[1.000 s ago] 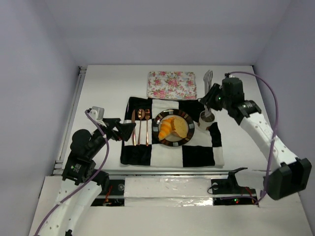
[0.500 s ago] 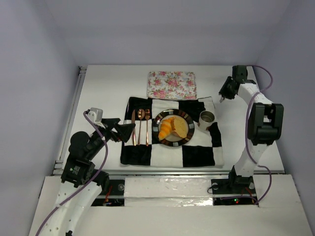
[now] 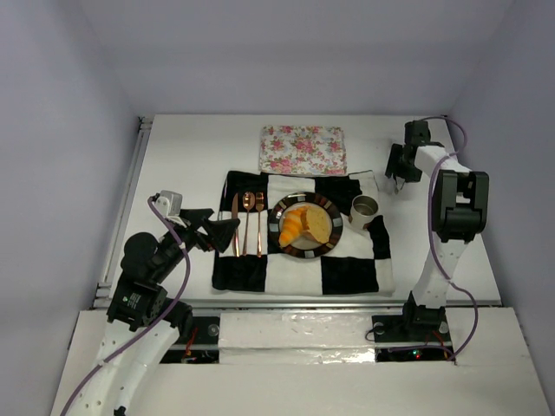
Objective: Place the bread
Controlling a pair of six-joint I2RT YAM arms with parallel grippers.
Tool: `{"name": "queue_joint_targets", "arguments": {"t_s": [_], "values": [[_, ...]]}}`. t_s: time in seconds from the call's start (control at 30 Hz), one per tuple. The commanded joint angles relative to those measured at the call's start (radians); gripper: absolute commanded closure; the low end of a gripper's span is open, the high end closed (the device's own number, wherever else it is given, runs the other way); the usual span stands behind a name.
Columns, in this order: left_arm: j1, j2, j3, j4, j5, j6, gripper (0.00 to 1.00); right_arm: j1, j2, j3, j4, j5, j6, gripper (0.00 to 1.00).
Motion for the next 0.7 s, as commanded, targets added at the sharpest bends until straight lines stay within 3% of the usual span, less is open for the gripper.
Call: {"name": "queue_joint_targets", "arguments": {"t_s": [0.0,0.1,0.3,0.43,0.6,0.67], "values": [[-0.005,-0.004,0.001,0.038,0.007,0.004,0.01,-0.002,-0.013,0.023,0.011,0.035,-0.047,0.33],[-0.005,-0.004,0.001,0.038,0.007,0.006,0.01,-0.002,-0.021,-0.001,0.016,0.058,-0.039,0.29],[-0.005,-0.008,0.002,0.035,0.004,0.006,0.01,-0.002,-0.106,-0.021,0.022,0.072,0.016,0.05],[-0.005,-0.014,0.005,0.027,-0.013,0.007,0.01,-0.002,-0.258,-0.026,0.063,-0.026,0.121,0.01],[-0.005,-0.018,0.011,0.021,-0.033,0.004,0.01,-0.002,-0.59,-0.174,0.191,-0.193,0.304,0.08],[-0.005,-0.013,0.016,0.015,-0.045,0.006,0.01,-0.002,-0.703,-0.248,0.281,-0.339,0.405,0.24]]}}
